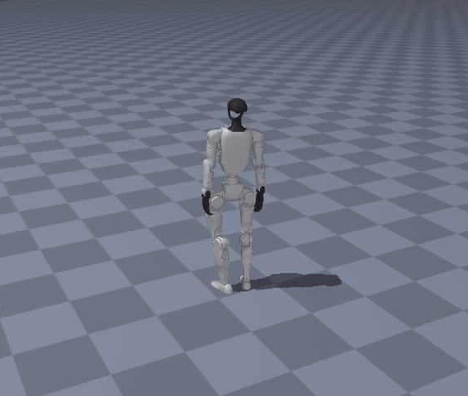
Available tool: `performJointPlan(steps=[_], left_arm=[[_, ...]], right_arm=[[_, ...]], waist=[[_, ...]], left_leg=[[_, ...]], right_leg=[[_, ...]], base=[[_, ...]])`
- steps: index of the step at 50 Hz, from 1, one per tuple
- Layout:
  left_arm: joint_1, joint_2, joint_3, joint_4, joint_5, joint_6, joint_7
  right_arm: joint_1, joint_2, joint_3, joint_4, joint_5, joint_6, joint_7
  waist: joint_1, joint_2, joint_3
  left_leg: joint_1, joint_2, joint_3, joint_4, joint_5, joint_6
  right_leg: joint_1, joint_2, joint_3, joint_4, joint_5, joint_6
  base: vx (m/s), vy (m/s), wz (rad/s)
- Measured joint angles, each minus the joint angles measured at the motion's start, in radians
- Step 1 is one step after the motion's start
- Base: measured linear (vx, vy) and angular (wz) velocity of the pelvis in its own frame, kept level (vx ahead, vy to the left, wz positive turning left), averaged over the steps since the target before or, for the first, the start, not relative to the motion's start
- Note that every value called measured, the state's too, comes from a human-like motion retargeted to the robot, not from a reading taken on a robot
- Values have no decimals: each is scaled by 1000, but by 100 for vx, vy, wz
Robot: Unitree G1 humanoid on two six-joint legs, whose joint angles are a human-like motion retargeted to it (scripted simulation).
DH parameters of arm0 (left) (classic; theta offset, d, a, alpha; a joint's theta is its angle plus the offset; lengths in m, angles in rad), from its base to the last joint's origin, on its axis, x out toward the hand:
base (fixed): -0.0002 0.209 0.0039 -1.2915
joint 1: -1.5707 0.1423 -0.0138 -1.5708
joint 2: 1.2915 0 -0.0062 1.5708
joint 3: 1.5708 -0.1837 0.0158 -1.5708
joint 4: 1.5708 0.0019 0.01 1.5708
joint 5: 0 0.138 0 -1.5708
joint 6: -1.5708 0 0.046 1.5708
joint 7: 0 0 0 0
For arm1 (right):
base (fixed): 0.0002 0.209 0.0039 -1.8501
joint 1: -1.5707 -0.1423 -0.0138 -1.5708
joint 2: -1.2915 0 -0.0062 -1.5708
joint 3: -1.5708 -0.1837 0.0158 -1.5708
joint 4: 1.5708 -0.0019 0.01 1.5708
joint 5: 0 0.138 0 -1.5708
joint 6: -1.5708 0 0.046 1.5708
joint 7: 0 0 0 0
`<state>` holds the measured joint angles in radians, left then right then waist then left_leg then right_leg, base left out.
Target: Upper body actions
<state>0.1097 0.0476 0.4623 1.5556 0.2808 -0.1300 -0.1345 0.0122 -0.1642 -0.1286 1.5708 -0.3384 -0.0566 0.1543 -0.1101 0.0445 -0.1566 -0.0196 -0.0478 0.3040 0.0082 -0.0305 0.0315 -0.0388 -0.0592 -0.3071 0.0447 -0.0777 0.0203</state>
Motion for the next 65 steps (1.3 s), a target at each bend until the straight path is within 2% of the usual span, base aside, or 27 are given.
performJointPlan(steps=[12,22,24,28,30,35,37,40,43,45,47,50,53,65], left_arm=[[-3,14,3,-16,-14,-1,-3],[-39,-12,-53,-71,-8,-9,-2],[-33,-15,-64,-75,0,-8,11],[-7,-19,-54,-72,-1,-18,35],[1,-17,-42,-61,-7,-17,43],[6,-2,-28,-27,-15,-3,50],[11,-1,-26,-28,-17,-2,55],[11,-1,-18,-35,-23,-4,57],[4,-8,-13,-47,-27,-9,53],[-2,-10,-16,-51,-27,-11,49],[-8,-14,-22,-50,-24,-13,45],[-13,-20,-22,-44,-14,-15,35],[-3,-19,1,-41,-7,-20,28],[45,16,70,40,-53,0,46]], right_arm=[[9,-16,0,52,-14,7,-19],[-4,-48,-18,26,-9,1,-20],[-4,-55,-19,23,-14,2,-18],[-7,-60,-17,11,-23,2,-29],[-5,-56,-21,-1,-17,-2,-31],[16,-43,-42,-10,21,-12,-17],[28,-40,-47,2,27,-11,-19],[34,-38,-47,25,28,-6,-23],[38,-37,-45,46,19,1,-22],[40,-39,-47,51,11,2,-21],[43,-45,-49,51,5,-1,-22],[41,-61,-51,56,2,-3,-24],[22,-63,-37,61,8,0,-31],[-6,-44,-8,2,-8,-32,0]], waist=[[16,-2,23],[62,8,125],[76,2,132],[74,-9,132],[55,-12,124],[39,-28,96],[44,-38,79],[42,-54,56],[30,-62,31],[26,-49,23],[41,-35,21],[72,-18,17],[108,-26,20],[171,-61,27]], left_leg=[[-51,10,-83,18,54,-19],[-133,4,-160,60,116,-47],[-137,20,-84,64,88,-40],[-100,75,188,48,41,-26],[-92,94,242,56,41,-12],[-78,130,250,116,53,12],[-54,142,320,130,48,24],[-6,158,516,140,24,32],[47,146,749,134,12,27],[54,132,788,119,10,-19],[49,106,782,75,-32,-24],[47,72,752,0,-38,-3],[23,52,635,-9,-35,3],[1,13,482,23,-90,44]], right_leg=[[11,11,-59,-19,-5,-24],[21,-2,-178,-48,5,-47],[20,-13,-206,-54,7,-50],[18,-35,-263,-57,5,-52],[19,-46,-309,-61,1,-49],[35,-68,-429,-74,-12,-38],[41,-77,-476,-75,-19,-33],[47,-91,-546,-77,-26,-23],[61,-100,-650,-80,-36,-4],[77,-83,-716,-84,-43,9],[95,-62,-763,-89,-47,19],[116,-36,-801,-97,-48,32],[125,-41,-803,-90,-47,41],[180,-73,-896,-69,-20,83]], base=[[-8,-5,36],[-23,-5,72],[-14,1,74],[-12,3,79],[-9,4,117],[-1,5,122],[8,6,120],[9,12,122],[9,9,162],[14,16,154],[19,21,105],[20,23,68],[17,20,26],[19,17,40]])
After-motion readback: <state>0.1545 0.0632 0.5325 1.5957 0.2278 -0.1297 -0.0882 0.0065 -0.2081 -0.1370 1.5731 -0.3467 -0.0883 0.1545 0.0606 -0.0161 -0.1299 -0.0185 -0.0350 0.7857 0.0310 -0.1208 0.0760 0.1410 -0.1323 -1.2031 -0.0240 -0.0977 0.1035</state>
